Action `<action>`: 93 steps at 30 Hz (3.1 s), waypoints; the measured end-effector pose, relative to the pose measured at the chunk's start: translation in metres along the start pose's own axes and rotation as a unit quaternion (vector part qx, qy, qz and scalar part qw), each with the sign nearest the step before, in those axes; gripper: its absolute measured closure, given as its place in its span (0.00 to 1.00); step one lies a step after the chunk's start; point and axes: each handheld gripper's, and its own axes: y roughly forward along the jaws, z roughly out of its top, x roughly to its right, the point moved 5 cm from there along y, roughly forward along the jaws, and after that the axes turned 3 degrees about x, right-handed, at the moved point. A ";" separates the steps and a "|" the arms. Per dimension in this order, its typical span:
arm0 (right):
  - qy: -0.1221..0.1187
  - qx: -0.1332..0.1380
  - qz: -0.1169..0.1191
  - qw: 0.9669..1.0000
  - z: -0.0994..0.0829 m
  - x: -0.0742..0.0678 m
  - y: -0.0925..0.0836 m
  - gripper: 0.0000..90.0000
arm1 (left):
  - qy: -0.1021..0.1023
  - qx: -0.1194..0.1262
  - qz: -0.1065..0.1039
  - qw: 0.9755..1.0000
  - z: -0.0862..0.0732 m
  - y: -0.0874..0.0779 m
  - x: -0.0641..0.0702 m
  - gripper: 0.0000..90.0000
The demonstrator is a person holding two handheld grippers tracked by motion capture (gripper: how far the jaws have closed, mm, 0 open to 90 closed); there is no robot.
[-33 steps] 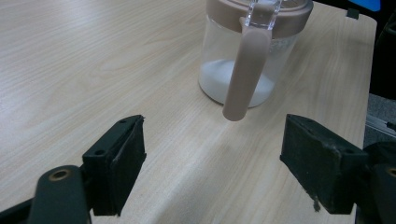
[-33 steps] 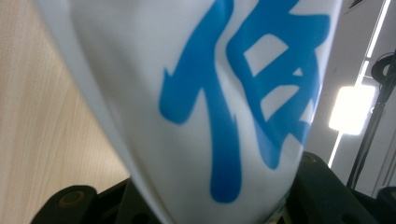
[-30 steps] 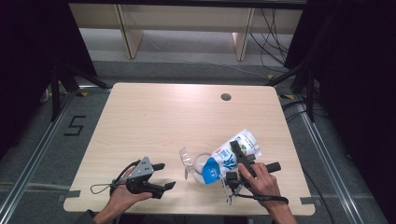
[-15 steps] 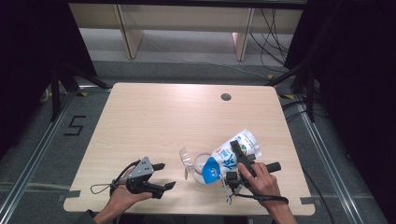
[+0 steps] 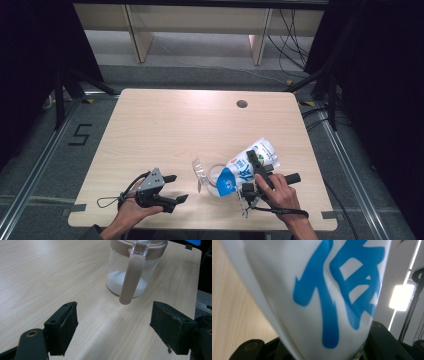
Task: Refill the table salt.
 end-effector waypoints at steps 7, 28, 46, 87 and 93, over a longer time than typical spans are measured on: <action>-0.007 0.004 -0.005 1.000 0.001 0.002 0.001 0.73 | 0.015 -0.001 -0.002 1.000 0.000 -0.001 -0.002 0.23; -0.019 0.001 -0.008 1.000 0.000 0.005 -0.001 0.74 | 0.015 -0.001 -0.001 1.000 0.001 -0.001 -0.002 0.23; -0.008 -0.001 -0.001 1.000 -0.001 0.004 -0.001 0.76 | 0.015 -0.001 -0.001 1.000 0.001 -0.001 -0.002 0.23; 0.003 0.001 0.002 1.000 -0.001 0.004 0.000 0.79 | 0.015 -0.001 -0.001 1.000 0.001 -0.001 -0.002 0.23; 0.001 -0.003 0.006 1.000 -0.001 0.004 0.000 0.79 | 0.015 -0.001 -0.001 1.000 0.001 -0.001 -0.002 0.23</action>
